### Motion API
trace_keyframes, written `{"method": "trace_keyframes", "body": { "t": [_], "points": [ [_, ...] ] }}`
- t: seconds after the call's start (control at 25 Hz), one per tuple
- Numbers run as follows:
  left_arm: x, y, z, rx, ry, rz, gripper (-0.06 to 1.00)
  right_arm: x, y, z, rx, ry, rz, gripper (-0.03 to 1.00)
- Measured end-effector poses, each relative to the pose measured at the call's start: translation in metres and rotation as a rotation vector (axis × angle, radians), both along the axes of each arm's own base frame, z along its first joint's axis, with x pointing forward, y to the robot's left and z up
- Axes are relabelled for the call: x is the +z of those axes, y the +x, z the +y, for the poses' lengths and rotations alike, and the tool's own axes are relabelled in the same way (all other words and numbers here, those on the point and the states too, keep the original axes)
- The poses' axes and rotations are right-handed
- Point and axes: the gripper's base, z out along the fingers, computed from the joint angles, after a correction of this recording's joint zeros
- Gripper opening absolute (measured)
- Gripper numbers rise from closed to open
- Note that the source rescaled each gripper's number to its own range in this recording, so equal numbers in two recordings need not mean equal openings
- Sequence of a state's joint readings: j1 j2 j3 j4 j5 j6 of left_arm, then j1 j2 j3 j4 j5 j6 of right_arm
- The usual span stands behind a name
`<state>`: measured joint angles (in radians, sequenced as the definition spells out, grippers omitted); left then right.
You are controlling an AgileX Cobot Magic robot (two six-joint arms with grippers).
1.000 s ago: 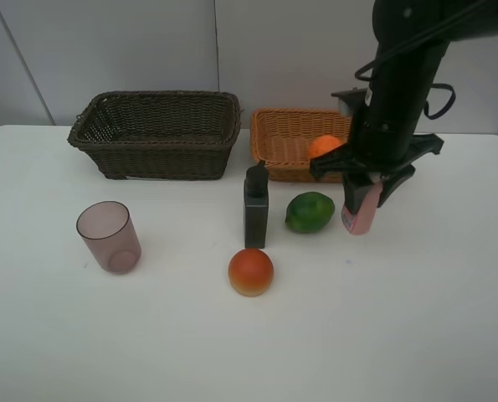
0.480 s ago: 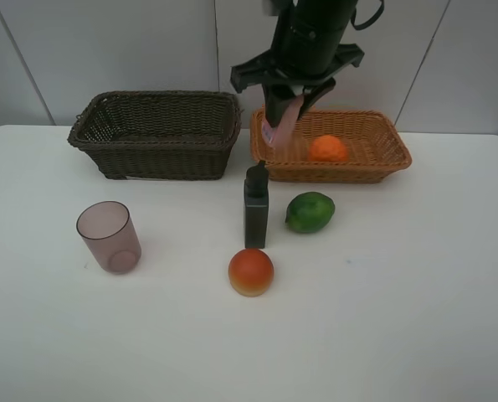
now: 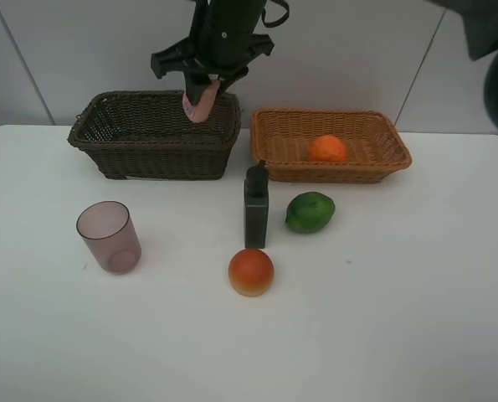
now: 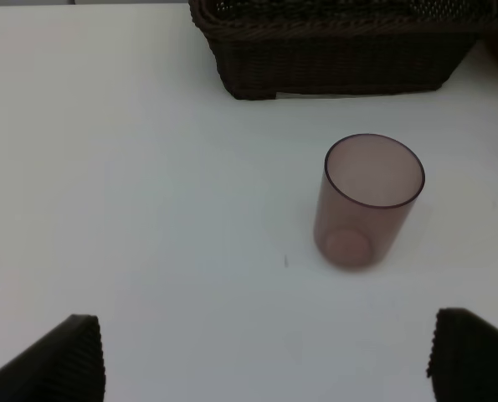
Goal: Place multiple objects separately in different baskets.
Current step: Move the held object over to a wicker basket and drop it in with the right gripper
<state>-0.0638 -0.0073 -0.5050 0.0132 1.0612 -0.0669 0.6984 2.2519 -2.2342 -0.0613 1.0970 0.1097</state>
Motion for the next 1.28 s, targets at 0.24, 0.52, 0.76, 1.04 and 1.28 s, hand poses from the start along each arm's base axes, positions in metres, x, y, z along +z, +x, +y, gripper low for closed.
{"method": "trace_keyframes", "body": {
  "t": [0.24,0.52,0.76,1.04,1.28],
  "points": [
    [0.0,0.0,0.0,0.0,0.0,0.0,1.0,-0.021,0.019,0.014,0.012,0.075,-0.111,0.0],
    [0.0,0.0,0.0,0.0,0.0,0.0,1.0,-0.059,0.034,0.025,0.028,0.079,-0.168,0.0],
    [0.0,0.0,0.0,0.0,0.0,-0.001,1.0,-0.08,0.038,0.029,0.031,0.065,-0.154,0.0],
    [0.0,0.0,0.0,0.0,0.0,-0.001,1.0,-0.094,0.04,0.03,0.032,0.051,-0.137,0.03],
    [0.0,0.0,0.0,0.0,0.0,-0.001,1.0,-0.093,0.04,0.031,0.033,0.061,-0.149,0.64]
  ]
}}
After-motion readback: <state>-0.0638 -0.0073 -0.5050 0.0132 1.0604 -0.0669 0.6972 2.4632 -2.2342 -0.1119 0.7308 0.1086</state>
